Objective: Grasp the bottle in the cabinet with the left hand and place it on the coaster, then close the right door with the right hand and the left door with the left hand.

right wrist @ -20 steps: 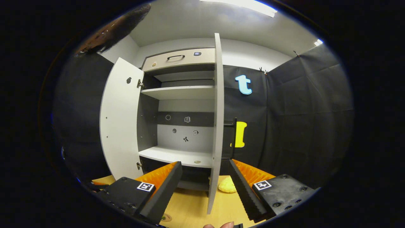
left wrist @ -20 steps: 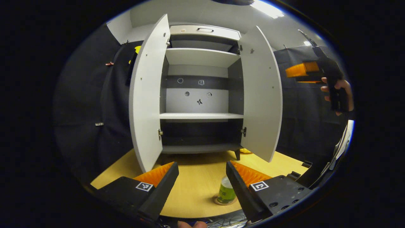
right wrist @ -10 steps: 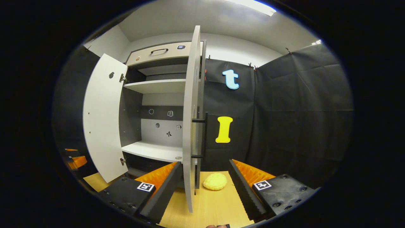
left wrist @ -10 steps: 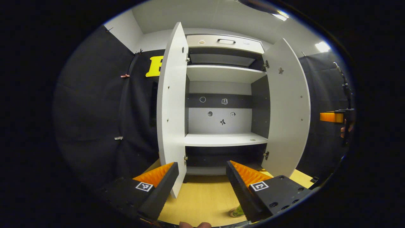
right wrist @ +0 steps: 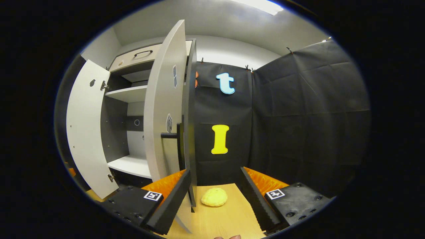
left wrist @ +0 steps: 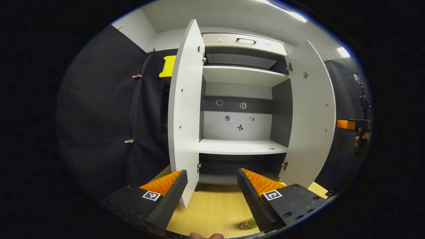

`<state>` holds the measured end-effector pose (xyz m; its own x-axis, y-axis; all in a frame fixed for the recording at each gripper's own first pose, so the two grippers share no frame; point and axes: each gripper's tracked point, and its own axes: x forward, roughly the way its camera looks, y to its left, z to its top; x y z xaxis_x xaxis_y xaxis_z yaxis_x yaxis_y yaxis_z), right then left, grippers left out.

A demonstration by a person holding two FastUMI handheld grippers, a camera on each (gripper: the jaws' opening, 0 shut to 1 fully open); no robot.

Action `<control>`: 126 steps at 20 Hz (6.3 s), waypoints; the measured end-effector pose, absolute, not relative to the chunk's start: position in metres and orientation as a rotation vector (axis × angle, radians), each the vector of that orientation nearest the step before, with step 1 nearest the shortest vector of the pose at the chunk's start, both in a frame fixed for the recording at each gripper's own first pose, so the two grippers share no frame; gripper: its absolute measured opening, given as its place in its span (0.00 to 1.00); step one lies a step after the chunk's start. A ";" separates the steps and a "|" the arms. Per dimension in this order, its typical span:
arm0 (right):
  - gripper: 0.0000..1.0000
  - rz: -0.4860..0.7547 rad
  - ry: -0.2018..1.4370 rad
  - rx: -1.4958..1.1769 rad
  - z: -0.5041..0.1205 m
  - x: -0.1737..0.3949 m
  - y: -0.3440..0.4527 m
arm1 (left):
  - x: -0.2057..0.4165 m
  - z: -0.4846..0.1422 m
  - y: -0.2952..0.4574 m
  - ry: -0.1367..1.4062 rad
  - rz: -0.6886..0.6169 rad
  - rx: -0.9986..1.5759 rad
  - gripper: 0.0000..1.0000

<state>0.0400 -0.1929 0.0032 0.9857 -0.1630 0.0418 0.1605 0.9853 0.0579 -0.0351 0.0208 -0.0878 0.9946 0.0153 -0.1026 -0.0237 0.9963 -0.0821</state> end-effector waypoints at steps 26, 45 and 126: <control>0.97 0.124 0.000 0.065 -0.008 0.093 -0.014 | -0.060 -0.096 0.092 0.115 0.093 -0.066 0.95; 0.95 0.143 -0.014 -0.009 -0.012 0.164 0.063 | -0.045 -0.091 0.149 0.152 0.099 -0.130 0.96; 0.97 0.002 -0.050 0.027 0.024 0.072 -0.070 | 0.117 -0.016 -0.019 0.057 -0.092 0.002 0.95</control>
